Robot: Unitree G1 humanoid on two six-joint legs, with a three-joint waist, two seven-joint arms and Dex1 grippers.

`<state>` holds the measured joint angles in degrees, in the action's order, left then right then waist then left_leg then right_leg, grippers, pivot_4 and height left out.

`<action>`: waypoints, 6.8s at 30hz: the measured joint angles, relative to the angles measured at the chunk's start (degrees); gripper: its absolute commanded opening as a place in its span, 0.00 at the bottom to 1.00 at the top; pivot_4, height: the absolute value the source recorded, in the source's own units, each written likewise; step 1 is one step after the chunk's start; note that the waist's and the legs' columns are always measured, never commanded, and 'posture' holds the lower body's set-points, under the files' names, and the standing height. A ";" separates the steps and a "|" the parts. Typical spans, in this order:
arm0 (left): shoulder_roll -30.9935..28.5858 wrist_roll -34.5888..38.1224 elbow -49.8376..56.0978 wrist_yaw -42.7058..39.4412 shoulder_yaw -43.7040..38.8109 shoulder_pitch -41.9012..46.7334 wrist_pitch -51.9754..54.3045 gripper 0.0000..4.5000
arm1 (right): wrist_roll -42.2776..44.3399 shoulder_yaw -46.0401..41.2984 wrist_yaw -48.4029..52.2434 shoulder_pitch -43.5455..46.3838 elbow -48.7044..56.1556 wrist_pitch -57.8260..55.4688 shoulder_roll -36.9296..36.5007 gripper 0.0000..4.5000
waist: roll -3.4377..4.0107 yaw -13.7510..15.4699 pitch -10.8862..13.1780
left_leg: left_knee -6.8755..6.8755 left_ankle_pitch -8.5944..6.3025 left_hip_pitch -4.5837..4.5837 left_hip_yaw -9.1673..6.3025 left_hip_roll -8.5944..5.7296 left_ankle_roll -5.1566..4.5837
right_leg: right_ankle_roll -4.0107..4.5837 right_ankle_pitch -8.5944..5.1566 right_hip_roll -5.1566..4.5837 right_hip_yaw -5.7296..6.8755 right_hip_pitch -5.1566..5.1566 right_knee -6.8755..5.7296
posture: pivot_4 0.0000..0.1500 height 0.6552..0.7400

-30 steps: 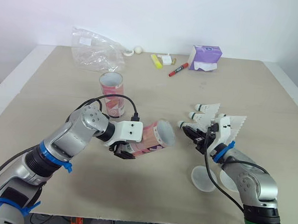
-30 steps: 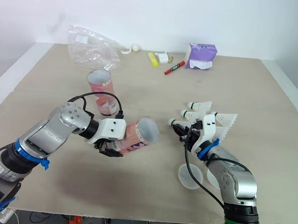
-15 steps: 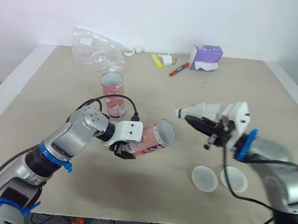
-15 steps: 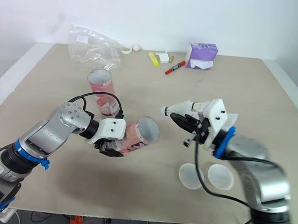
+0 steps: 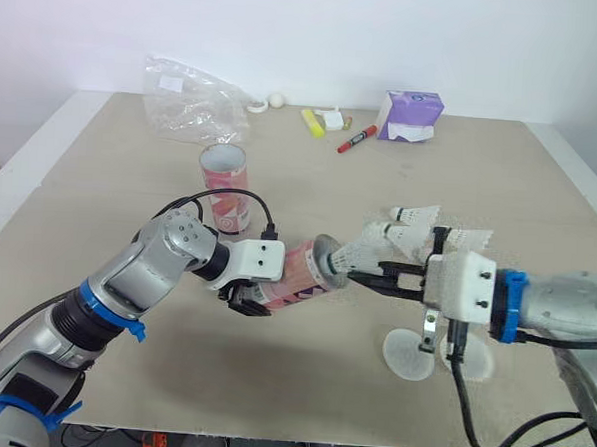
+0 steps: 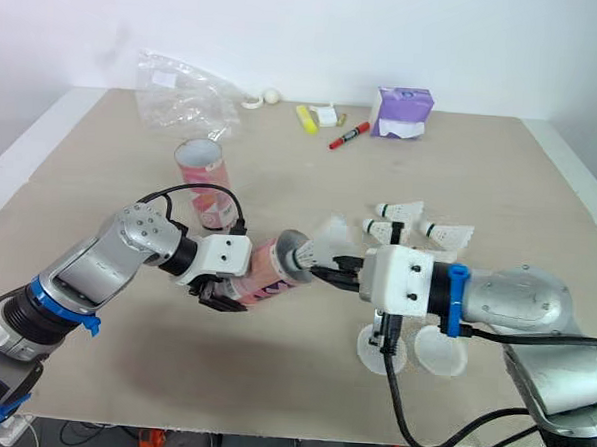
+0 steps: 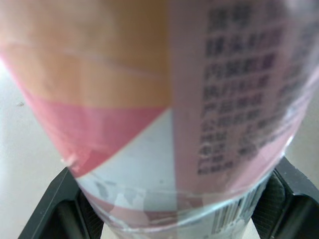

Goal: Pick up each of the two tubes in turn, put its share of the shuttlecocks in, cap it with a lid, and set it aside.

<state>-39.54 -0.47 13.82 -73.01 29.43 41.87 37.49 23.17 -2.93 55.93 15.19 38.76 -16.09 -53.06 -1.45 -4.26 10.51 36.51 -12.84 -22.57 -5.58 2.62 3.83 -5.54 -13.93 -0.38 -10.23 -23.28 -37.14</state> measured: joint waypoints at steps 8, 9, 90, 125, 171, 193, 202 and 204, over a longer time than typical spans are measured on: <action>-0.08 0.01 0.33 0.06 0.00 -0.08 0.11 0.73 | 0.81 2.50 0.35 2.93 -0.61 -0.96 0.94 0.48 | 0.00 0.05 0.00 | -0.02 0.00 -0.02 0.00 0.00 0.00 | -0.02 -0.01 0.00 0.00 -0.01 0.00 | 1.00 1.00; -0.08 0.00 0.38 0.13 0.00 -0.12 0.17 0.73 | 1.27 2.24 0.36 2.97 -0.61 -1.20 0.94 0.57 | 0.00 0.05 0.00 | -0.02 0.00 -0.02 0.00 0.00 0.00 | -0.02 -0.01 0.00 0.00 -0.01 0.00 | 1.00 1.00; 0.59 -0.29 0.76 1.28 -0.14 -1.01 -0.45 0.73 | 13.55 -21.98 -2.82 -9.10 0.51 -9.85 -8.21 0.01 | 0.13 0.18 -0.09 | -0.06 0.04 -0.02 -0.09 -0.07 -0.08 | 0.00 -0.06 -0.03 0.02 0.08 0.08 | 1.00 1.00; 1.66 -0.56 1.11 2.17 0.01 -1.28 -0.80 0.73 | 18.07 -9.47 4.38 11.12 -7.92 -19.52 -12.04 0.84 | 0.07 1.47 -0.10 | -0.04 0.03 -0.09 -0.06 -0.06 -0.06 | 0.02 -0.04 -0.05 0.03 -0.01 0.09 | 1.00 1.00; 2.48 -1.85 -1.39 1.57 -0.17 -0.70 -1.25 0.73 | -20.03 30.00 25.49 36.80 -30.86 -3.48 14.43 0.01 | 0.13 0.01 -0.28 | 0.03 0.39 0.13 -0.05 -0.03 -0.50 | 0.11 0.41 0.03 0.03 0.13 -0.07 | 1.00 1.00; 16.60 9.92 -6.67 3.88 -5.76 -9.61 -15.23 0.73 | 2.96 -12.52 21.52 1.77 -13.79 -23.41 -8.53 0.01 | 0.17 1.46 -0.19 | -0.10 0.28 -0.34 -0.03 -0.07 -0.56 | -0.18 0.19 -0.05 0.08 -0.17 0.08 | 1.00 1.00; 23.12 11.74 -18.54 6.40 -7.55 -12.42 -29.84 0.73 | 2.63 -15.51 18.57 -10.60 -11.23 -21.20 -9.43 0.01 | 0.13 1.41 -0.15 | 0.15 0.33 -0.29 0.01 -0.10 -0.51 | -0.04 0.26 -0.06 0.06 -0.06 0.10 | 1.00 1.00; 24.64 10.33 -22.53 7.72 -7.43 -12.43 -34.24 0.73 | 2.47 -15.61 18.48 -12.28 -11.20 -20.26 -9.66 0.01 | 0.13 1.42 -0.15 | 0.14 0.33 -0.29 0.01 -0.10 -0.51 | -0.03 0.29 -0.06 0.06 -0.07 0.11 | 1.00 1.00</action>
<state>-14.90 9.87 -8.71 -65.29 22.00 29.44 3.24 25.64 -18.54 74.41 2.91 27.56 -36.35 -62.73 -1.32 -2.85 10.36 36.66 -12.51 -22.87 -5.57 2.52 3.31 -5.58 -13.65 -0.44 -10.18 -23.35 -37.03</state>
